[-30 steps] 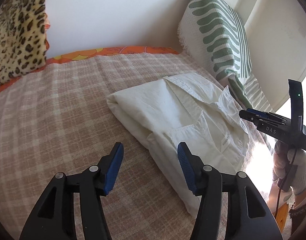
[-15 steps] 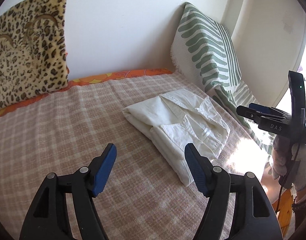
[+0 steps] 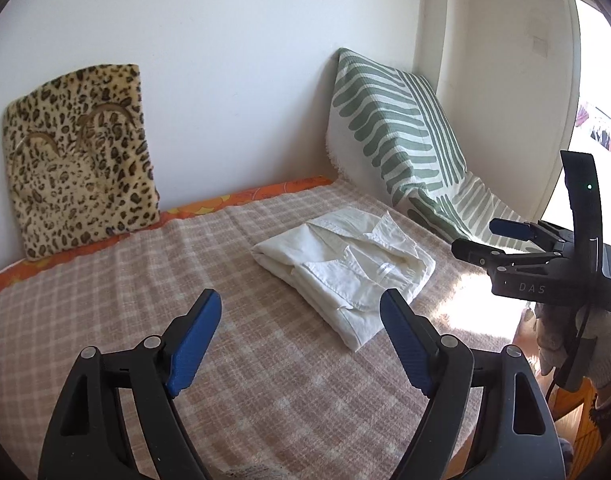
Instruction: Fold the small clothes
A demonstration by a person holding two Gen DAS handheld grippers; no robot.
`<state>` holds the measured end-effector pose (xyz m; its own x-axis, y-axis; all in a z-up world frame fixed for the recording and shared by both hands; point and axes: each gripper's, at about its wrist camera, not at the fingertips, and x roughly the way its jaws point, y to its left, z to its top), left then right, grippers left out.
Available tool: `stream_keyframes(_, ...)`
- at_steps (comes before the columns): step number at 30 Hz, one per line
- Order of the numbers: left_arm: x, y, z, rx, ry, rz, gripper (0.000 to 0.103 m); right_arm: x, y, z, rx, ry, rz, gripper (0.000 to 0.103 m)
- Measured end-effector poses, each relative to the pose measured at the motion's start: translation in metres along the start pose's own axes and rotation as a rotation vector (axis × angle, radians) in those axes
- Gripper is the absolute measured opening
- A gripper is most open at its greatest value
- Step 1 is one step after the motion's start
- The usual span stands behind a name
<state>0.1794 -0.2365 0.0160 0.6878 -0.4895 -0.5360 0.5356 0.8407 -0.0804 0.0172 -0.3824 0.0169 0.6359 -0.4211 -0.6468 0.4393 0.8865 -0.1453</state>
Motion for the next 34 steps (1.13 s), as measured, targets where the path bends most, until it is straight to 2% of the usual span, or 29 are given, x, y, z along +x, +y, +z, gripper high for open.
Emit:
stream_keyframes(5, -0.014, -0.012, -0.006, 0.035, -0.025, 0.018, 0.102, -0.017, 0.003, -0.006, -0.007, -0.034, -0.032, 0.09)
stream_keyframes(10, -0.024, -0.021, -0.013, 0.055, -0.02, 0.0, 0.102, -0.027, 0.002, -0.016, 0.017, -0.041, -0.023, 0.091)
stream_keyframes(16, -0.03, -0.031, -0.027, 0.097, 0.006, 0.026, 0.102, -0.032, 0.003, -0.027, 0.028, -0.036, -0.02, 0.091)
stream_keyframes(34, -0.039, -0.02, -0.04, 0.066, 0.022, 0.021, 0.102, -0.034, 0.01, -0.029, 0.039, -0.03, -0.004, 0.091)
